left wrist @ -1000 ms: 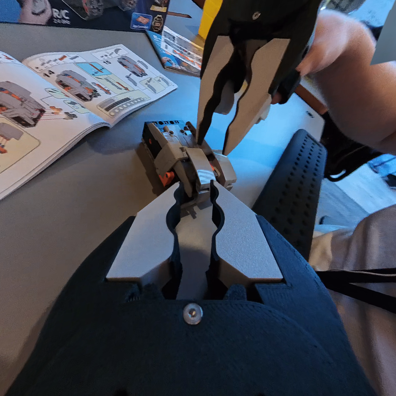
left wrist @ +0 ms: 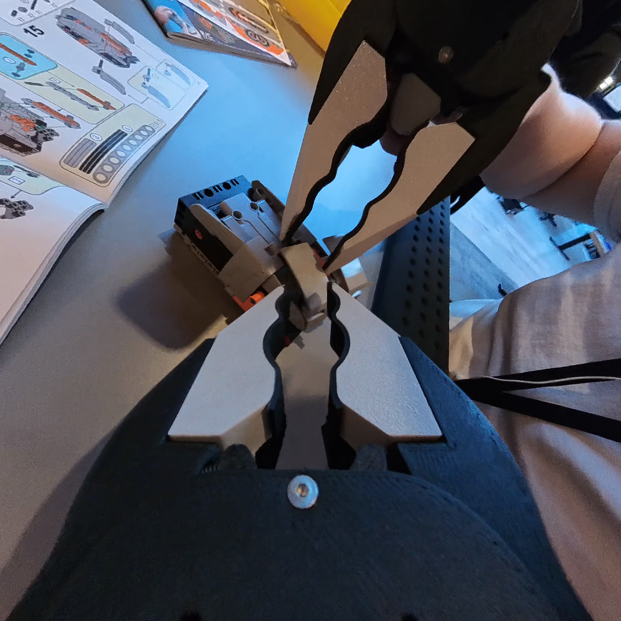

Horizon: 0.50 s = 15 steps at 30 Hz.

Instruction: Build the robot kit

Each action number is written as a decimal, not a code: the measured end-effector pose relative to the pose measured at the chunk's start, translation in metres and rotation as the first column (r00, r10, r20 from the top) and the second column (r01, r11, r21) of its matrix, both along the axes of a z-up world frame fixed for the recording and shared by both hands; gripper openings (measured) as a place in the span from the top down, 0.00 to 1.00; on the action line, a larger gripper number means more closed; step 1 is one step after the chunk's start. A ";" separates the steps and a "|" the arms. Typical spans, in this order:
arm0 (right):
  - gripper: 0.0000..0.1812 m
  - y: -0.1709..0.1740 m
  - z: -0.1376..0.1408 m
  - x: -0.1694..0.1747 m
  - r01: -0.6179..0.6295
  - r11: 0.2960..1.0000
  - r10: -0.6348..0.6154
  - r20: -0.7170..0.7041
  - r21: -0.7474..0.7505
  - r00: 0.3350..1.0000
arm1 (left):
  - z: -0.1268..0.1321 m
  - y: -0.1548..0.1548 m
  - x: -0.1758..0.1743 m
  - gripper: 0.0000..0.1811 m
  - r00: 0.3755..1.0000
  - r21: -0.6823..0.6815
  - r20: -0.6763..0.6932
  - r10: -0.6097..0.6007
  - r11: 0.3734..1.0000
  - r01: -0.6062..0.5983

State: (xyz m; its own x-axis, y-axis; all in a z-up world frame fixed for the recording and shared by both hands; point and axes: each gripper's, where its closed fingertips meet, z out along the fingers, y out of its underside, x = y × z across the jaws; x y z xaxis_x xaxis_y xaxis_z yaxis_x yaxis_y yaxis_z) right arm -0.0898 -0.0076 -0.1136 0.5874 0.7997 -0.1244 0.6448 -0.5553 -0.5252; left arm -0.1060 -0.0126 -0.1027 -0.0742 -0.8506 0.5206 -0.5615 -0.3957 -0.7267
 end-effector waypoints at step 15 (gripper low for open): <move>0.85 0.008 0.004 -0.010 -0.124 0.975 0.115 0.057 0.186 0.992 | -0.003 0.007 -0.001 0.96 1.000 0.038 -0.008 0.010 0.999 -0.010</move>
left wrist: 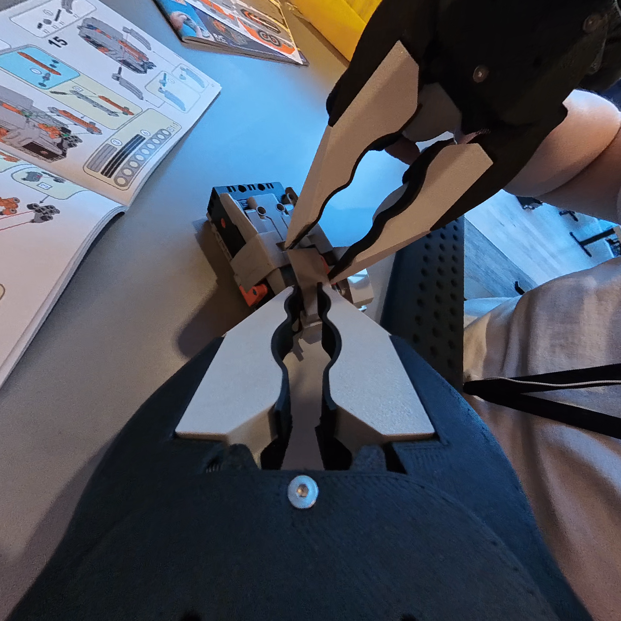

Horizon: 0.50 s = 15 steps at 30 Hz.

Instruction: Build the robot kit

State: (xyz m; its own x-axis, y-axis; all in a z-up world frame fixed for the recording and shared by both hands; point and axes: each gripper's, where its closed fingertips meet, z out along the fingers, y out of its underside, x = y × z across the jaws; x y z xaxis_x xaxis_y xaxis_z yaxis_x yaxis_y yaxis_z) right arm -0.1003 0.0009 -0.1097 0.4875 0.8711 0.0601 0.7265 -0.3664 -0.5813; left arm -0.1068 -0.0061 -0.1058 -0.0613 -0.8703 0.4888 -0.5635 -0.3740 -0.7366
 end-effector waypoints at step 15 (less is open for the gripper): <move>0.88 -0.005 0.006 0.015 -0.066 0.996 0.056 -0.162 -0.054 0.985 | 0.000 0.013 -0.004 0.98 0.993 0.016 0.076 0.093 0.995 -0.094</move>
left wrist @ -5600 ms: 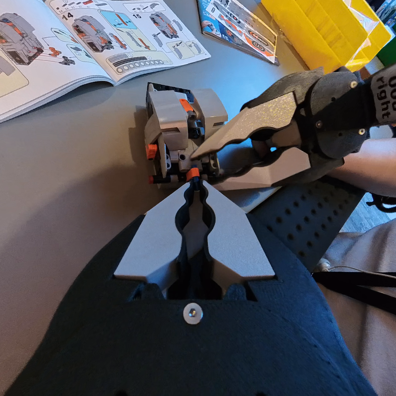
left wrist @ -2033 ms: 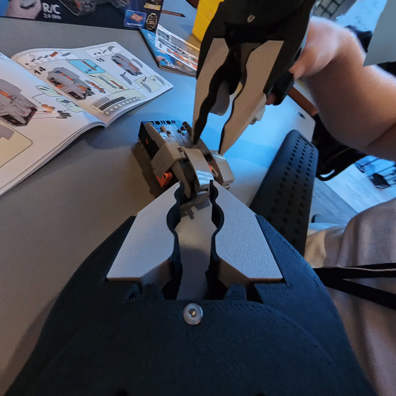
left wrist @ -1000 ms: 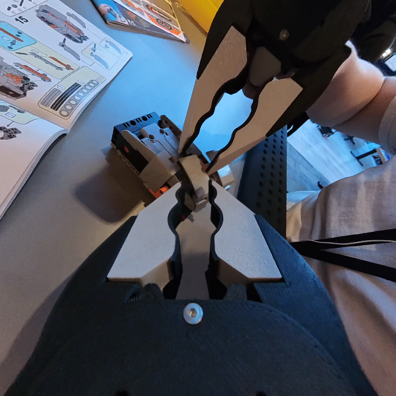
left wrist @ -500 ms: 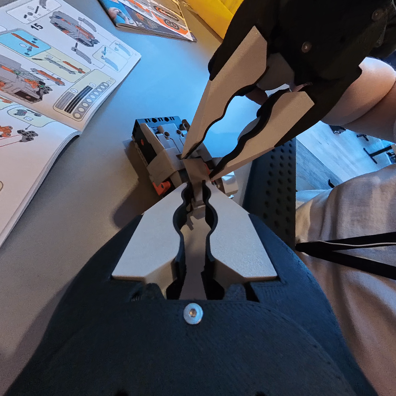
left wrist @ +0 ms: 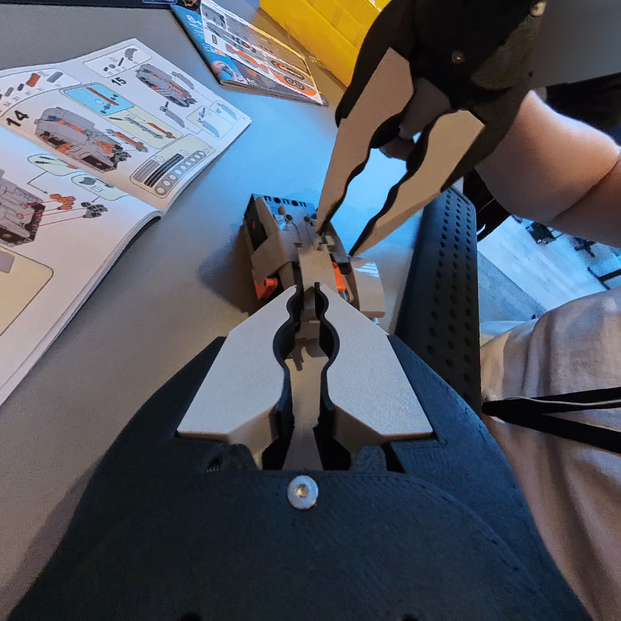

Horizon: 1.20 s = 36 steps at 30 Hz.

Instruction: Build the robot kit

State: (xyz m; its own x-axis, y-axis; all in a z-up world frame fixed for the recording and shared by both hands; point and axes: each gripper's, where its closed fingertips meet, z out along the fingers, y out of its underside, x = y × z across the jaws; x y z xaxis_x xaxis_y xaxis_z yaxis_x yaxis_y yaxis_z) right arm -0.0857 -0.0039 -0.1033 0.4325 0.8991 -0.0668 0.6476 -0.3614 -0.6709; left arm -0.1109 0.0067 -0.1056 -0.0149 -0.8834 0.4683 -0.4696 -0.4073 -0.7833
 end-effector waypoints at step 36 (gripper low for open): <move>0.93 -0.019 0.000 -0.017 -0.368 0.886 0.421 -0.158 0.282 0.893 | -0.011 -0.019 -0.019 0.93 0.951 0.219 -0.128 0.281 0.943 -0.249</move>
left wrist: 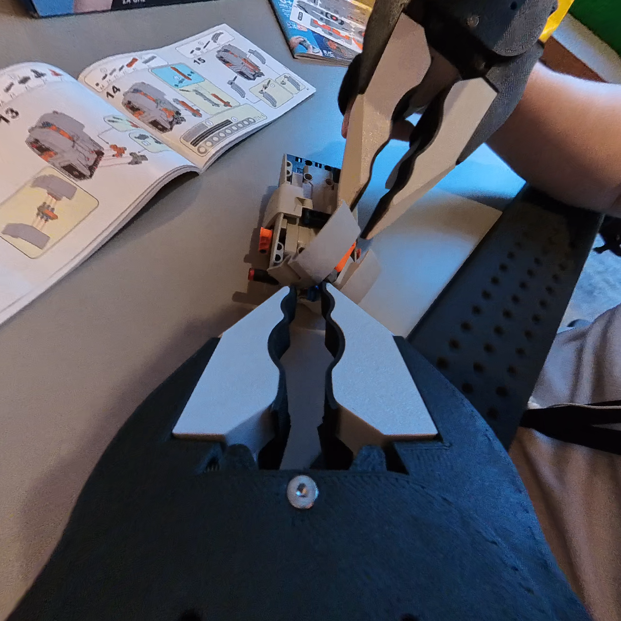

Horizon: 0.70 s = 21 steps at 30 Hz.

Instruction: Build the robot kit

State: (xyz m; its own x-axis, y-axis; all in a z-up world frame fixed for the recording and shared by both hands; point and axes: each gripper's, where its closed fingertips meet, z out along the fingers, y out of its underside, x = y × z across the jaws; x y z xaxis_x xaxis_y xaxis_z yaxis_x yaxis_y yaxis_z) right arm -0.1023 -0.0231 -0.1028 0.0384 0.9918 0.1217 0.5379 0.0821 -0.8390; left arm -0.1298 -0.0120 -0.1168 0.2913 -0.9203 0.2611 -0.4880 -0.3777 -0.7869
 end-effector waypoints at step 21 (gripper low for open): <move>0.96 0.005 0.001 -0.008 -0.102 0.831 0.075 0.071 0.546 0.995 | -0.002 0.006 0.003 0.96 0.992 -0.026 -0.083 0.093 0.995 -0.095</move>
State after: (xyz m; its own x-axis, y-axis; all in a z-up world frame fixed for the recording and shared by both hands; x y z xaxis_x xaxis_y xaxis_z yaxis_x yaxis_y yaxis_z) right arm -0.1099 -0.0183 -0.1016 -0.0647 0.7604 0.6462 0.5418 0.5706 -0.6172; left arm -0.1268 -0.0055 -0.1192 0.3976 -0.8800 0.2597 -0.5109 -0.4474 -0.7340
